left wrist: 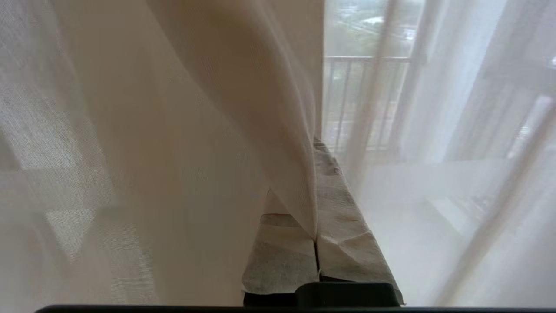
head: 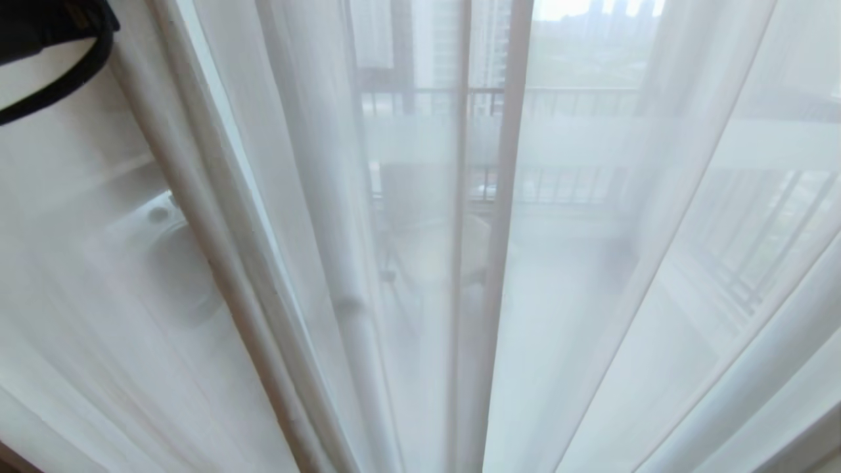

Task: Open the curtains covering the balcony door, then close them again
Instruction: Close the inner curtains on both sides

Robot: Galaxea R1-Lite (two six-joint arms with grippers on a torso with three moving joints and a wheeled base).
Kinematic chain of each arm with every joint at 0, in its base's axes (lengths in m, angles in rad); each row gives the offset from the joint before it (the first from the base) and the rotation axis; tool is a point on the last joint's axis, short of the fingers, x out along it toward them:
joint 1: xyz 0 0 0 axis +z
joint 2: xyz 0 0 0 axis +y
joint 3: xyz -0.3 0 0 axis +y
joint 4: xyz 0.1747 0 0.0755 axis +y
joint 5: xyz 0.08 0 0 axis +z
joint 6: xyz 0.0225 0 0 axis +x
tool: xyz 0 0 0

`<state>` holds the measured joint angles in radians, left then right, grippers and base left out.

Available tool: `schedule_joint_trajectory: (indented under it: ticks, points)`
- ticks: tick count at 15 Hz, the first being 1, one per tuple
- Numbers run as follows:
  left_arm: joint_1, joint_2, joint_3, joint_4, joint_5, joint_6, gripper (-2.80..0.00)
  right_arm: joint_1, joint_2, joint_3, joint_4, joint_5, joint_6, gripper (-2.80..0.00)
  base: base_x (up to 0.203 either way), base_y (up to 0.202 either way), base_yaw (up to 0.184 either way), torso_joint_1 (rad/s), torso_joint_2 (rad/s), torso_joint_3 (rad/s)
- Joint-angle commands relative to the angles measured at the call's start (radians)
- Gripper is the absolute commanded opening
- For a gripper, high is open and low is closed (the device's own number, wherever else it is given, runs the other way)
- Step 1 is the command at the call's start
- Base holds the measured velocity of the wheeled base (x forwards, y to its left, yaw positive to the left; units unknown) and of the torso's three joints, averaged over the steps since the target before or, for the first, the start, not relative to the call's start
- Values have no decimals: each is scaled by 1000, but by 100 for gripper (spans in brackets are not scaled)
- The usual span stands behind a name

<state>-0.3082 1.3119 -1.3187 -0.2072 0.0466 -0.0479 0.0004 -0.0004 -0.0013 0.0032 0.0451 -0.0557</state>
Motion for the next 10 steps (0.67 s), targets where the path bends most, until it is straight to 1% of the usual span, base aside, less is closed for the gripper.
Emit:
schedule_joint_trajectory:
  ticks: [1, 5, 10]
  points:
    - [-67, -7, -25, -2, 1, -1, -280, 0, 0, 0, 0, 1, -1, -280, 0, 0, 0, 0, 0, 0]
    - [-205, 0, -78, 0, 5, 0, -280, 0, 0, 0, 0, 1, 0, -280, 0, 0, 0, 0, 0, 0]
    - [-362, 56, -101, 1, 9, 3, -280, 0, 0, 0, 0, 1, -1, -280, 0, 0, 0, 0, 0, 0]
